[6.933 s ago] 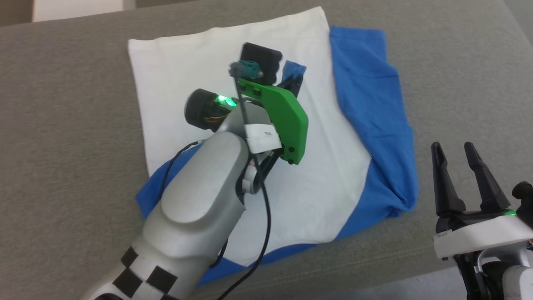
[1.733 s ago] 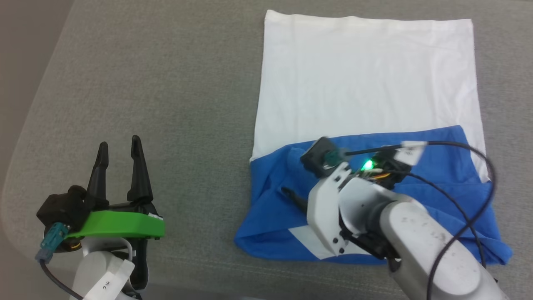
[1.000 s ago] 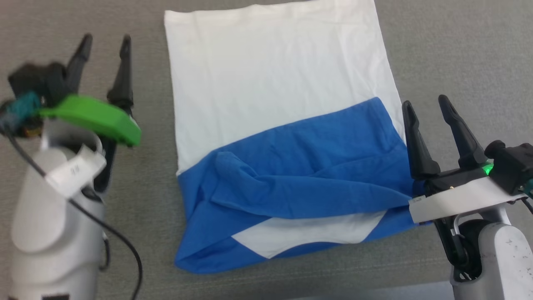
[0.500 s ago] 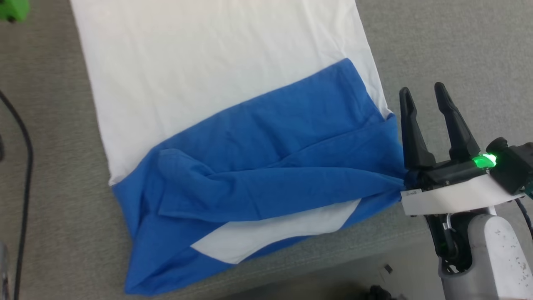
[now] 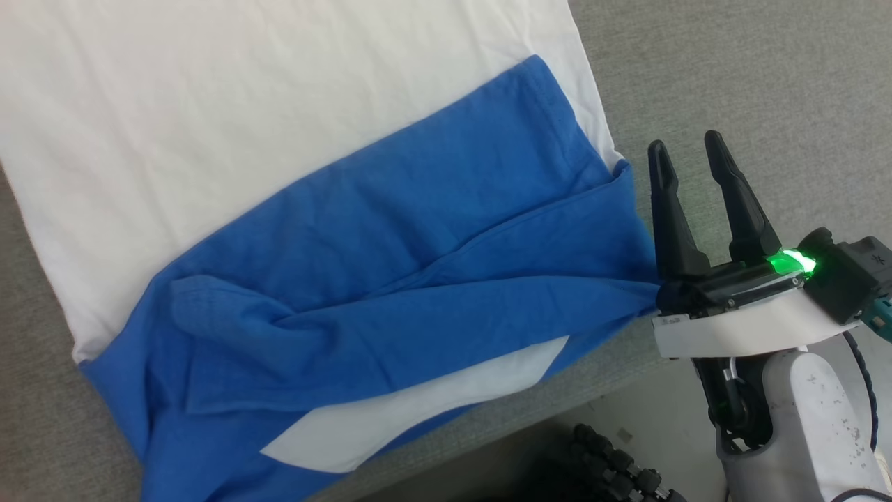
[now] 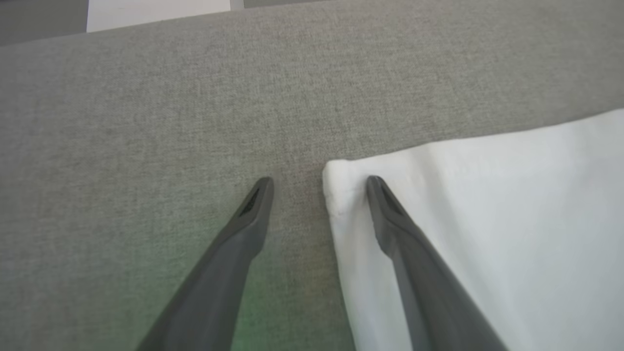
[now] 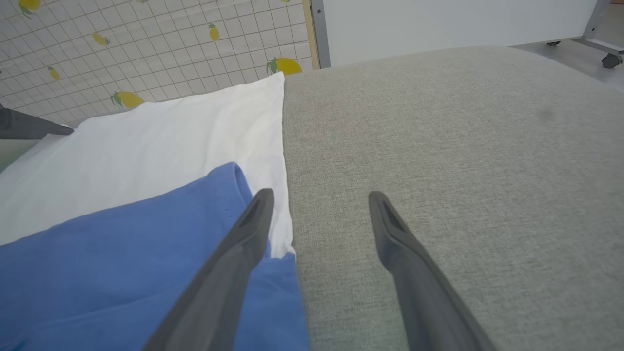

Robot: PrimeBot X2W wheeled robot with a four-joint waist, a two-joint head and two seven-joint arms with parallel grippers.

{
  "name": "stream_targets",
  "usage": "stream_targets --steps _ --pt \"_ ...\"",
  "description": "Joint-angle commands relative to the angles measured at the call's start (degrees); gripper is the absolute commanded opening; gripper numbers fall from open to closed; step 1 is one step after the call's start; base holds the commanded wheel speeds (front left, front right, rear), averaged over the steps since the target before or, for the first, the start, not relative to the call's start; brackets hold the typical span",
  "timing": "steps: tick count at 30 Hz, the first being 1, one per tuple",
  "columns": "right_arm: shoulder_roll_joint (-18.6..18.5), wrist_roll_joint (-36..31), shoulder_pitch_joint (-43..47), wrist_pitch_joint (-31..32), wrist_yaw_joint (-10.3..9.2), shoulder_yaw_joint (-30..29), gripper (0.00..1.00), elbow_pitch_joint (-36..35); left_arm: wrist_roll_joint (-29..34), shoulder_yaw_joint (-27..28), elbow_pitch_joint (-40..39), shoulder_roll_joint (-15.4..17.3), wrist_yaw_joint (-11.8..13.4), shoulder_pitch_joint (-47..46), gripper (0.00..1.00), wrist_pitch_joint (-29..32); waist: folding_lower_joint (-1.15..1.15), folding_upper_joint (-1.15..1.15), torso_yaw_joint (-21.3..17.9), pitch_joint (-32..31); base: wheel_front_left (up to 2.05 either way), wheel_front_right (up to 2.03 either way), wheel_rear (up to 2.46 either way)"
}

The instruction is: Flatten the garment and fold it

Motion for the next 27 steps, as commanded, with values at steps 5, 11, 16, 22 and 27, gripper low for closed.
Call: stream_targets --steps 5,11,16,22,27 --pt "0.14 0.48 -1.21 -0.62 -0.09 0.79 1.0 0.12 2.63 -1.53 -0.9 1.55 1.37 1.14 0.34 2.91 -0.01 0.0 -0.98 1.16 0.0 0.0 0.0" --pt "0.15 -1.08 -3.42 0.58 -0.09 0.54 1.0 -0.54 2.84 -2.34 -3.31 1.87 1.04 2.0 0.0 2.49 -0.01 0.0 -0.33 1.13 0.0 0.0 0.0" --pt "0.15 -4.27 -11.4 5.17 -0.09 -0.63 1.0 -1.2 2.03 -2.7 -4.78 0.33 0.2 2.2 0.0 -1.89 -0.01 0.0 1.56 0.53 0.0 0.0 0.0" --pt "0.15 -6.36 -27.19 16.26 -0.09 -3.69 1.0 5.89 1.04 -4.09 -4.84 -2.67 -1.54 1.92 0.0 -7.99 -0.01 0.0 5.49 0.29 0.0 0.0 0.0" --pt "0.15 -5.67 -40.6 27.04 -0.09 -7.15 1.0 16.61 0.4 -5.98 -5.01 -5.38 -3.37 0.38 0.0 -11.54 -0.01 0.0 9.51 1.57 0.0 0.0 0.0"
